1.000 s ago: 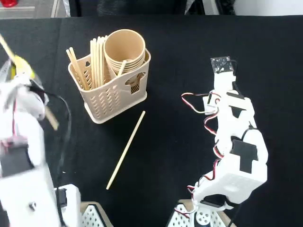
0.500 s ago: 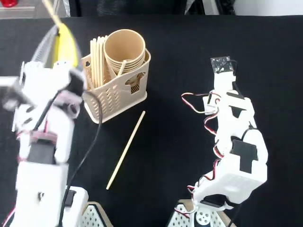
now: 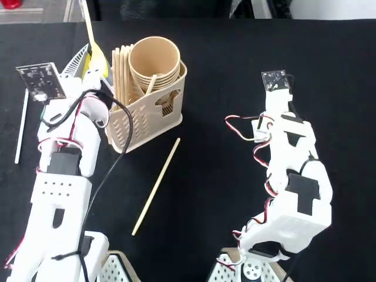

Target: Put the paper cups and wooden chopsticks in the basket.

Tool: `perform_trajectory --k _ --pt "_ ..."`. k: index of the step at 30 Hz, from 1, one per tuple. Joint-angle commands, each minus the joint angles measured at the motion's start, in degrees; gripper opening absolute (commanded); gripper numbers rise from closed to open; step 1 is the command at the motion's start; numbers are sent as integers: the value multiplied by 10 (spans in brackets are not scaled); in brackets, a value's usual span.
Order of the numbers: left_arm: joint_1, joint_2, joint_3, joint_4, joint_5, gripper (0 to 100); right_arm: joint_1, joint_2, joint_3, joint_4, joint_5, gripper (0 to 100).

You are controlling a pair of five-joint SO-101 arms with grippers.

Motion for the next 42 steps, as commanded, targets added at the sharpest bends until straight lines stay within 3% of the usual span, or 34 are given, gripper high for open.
perform_trajectory --k 1,11,19,28,35,38,40,42 --pt "1 -45 -33 5 7 28 2 -34 -4 -3 6 14" --pt "-3 -152 -74 -22 8 27 2 -34 -3 -3 6 14" --pt "-11 -83 -51 -213 1 27 2 -34 -3 -3 6 14" --pt "-42 33 123 -462 2 28 2 -34 -5 -4 6 14" --pt "-5 44 184 -463 3 31 2 -34 -5 -4 6 14" --pt "19 44 199 -455 3 106 2 -34 -3 -13 6 14" --pt "36 38 193 -393 3 159 2 -34 -3 -13 6 14" --pt "39 15 160 -278 3 170 2 -34 -3 -13 6 14"
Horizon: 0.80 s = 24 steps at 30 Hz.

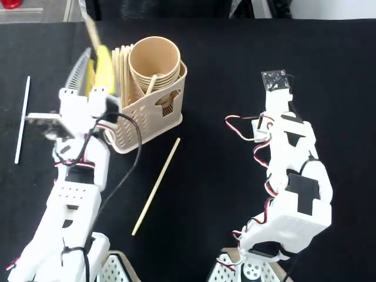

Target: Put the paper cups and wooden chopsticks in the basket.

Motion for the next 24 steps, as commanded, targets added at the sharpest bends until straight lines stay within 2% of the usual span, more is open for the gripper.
perform_trajectory --k 1,8,13,16,19,24 --pt "11 -41 -65 187 -1 171 2 -34 -3 -8 6 14" --pt "15 -167 -267 648 1 170 2 -34 -2 -8 6 14" --pt "16 -215 -400 884 4 169 2 -34 -2 -7 6 14" --pt "26 -214 -440 971 4 167 2 -34 -2 -7 6 14" --pt "75 -202 -442 1032 -1 166 2 -34 -2 -7 6 14" --pt "160 -109 -426 1057 -24 167 2 -34 -2 -7 6 14"
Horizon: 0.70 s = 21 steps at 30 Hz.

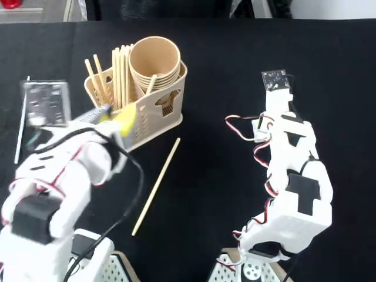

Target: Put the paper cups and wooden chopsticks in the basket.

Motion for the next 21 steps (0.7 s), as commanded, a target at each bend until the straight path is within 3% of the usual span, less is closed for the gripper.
perform_trajectory --k 1,12,21 --pt "51 84 -11 7 -28 167 2 -34 -2 -7 6 14" --pt "75 440 -47 -4 -94 166 2 -34 -2 -7 6 14" --pt "79 564 -44 -123 -94 166 2 -34 -2 -7 6 14"
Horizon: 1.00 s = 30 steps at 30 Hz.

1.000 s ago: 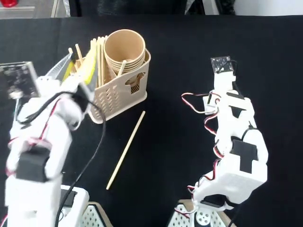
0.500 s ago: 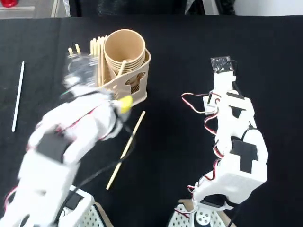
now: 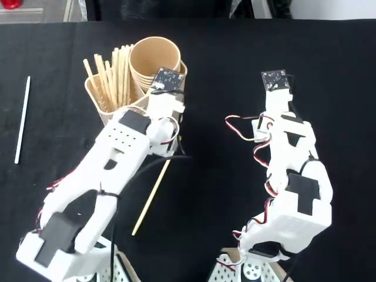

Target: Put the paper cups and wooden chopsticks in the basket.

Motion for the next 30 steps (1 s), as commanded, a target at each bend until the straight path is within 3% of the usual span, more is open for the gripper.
perform_trajectory --k 1,6,10,15,23,30 --pt "2 33 -7 -41 -1 166 2 -34 -2 -7 6 14" --pt "18 53 7 -61 -3 161 2 -34 -2 -7 6 14" --pt "29 5 25 -59 -47 104 2 -34 -2 -7 6 14" --pt "25 -50 64 -55 -55 116 2 -34 -2 -7 6 14" --pt "-29 -275 108 -55 -55 116 2 -34 -2 -7 6 14" --pt "22 -484 208 -48 -68 120 2 -34 -2 -7 6 14"
